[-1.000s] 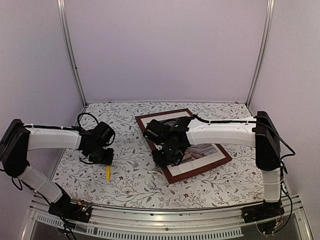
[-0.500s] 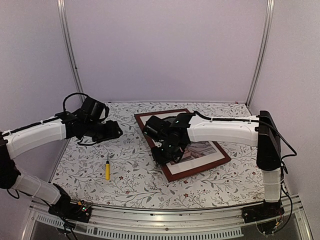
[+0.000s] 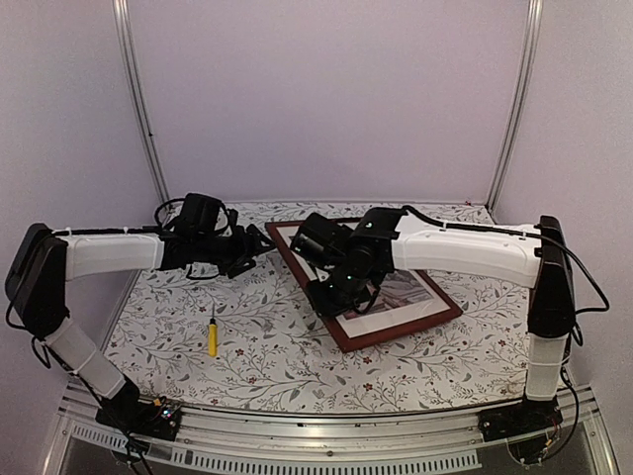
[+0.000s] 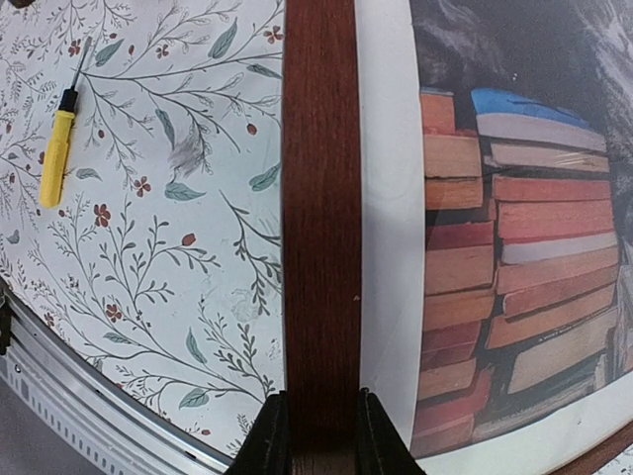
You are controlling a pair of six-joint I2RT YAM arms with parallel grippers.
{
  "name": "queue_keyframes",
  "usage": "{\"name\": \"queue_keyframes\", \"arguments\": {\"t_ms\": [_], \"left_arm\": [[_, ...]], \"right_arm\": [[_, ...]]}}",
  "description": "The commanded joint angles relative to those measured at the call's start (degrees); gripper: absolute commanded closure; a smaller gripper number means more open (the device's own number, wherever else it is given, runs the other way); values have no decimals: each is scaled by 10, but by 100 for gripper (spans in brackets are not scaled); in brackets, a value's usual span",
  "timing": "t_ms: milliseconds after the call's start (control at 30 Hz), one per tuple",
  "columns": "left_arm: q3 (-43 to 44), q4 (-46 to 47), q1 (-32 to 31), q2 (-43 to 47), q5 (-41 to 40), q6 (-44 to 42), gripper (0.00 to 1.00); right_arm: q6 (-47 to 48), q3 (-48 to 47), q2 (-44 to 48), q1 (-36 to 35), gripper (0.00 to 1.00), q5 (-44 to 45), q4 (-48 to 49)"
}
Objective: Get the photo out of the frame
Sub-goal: Pass from the right arm to the left
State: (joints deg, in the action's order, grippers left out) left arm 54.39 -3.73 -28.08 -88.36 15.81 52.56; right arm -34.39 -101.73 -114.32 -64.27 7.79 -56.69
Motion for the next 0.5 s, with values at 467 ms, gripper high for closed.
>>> {"name": "queue_keyframes", "arguments": {"t_ms": [467], "left_arm": [[25,269,22,-181,129,141,32]], "right_arm": [[7,19,78,-35,97,9,-15]]}}
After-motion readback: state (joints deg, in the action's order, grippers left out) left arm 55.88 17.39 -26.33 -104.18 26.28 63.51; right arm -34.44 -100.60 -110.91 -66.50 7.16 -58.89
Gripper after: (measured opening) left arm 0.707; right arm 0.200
